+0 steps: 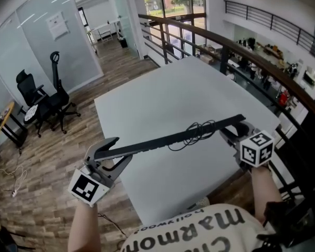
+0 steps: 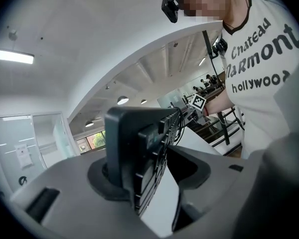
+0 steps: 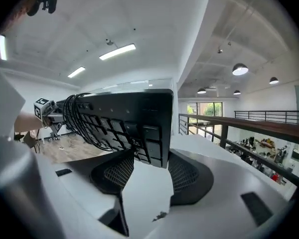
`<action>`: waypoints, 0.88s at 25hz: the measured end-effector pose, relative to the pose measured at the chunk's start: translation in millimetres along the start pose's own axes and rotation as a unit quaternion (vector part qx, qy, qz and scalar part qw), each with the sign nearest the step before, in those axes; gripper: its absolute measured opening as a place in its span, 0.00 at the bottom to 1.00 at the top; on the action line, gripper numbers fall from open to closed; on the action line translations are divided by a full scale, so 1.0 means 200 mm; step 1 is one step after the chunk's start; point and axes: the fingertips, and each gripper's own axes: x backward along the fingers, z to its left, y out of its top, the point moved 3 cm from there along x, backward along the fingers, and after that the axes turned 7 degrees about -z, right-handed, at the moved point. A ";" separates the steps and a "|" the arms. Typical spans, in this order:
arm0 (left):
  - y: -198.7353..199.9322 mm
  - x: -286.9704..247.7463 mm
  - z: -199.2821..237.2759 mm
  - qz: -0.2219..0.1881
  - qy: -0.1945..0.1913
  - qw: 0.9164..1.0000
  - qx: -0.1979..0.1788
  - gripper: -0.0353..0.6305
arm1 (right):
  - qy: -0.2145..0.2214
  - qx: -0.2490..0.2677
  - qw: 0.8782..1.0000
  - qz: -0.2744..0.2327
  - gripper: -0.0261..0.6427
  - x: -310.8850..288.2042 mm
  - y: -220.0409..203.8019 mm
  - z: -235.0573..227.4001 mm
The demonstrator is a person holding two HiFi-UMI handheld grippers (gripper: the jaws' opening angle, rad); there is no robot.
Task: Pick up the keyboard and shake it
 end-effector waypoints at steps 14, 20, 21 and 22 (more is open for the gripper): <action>-0.27 0.10 -0.23 0.035 -0.028 0.997 0.062 0.38 | -0.001 -0.026 0.997 0.075 0.37 0.12 -0.38 0.11; -0.29 0.10 -0.25 0.040 -0.029 0.996 0.071 0.38 | 0.004 -0.030 0.996 0.088 0.37 0.12 -0.43 0.11; -0.29 0.10 -0.26 0.042 -0.029 0.996 0.071 0.38 | 0.005 -0.030 0.995 0.090 0.37 0.12 -0.44 0.11; -0.30 0.09 -0.27 0.043 -0.029 0.996 0.071 0.38 | 0.005 -0.029 0.995 0.092 0.37 0.13 -0.45 0.11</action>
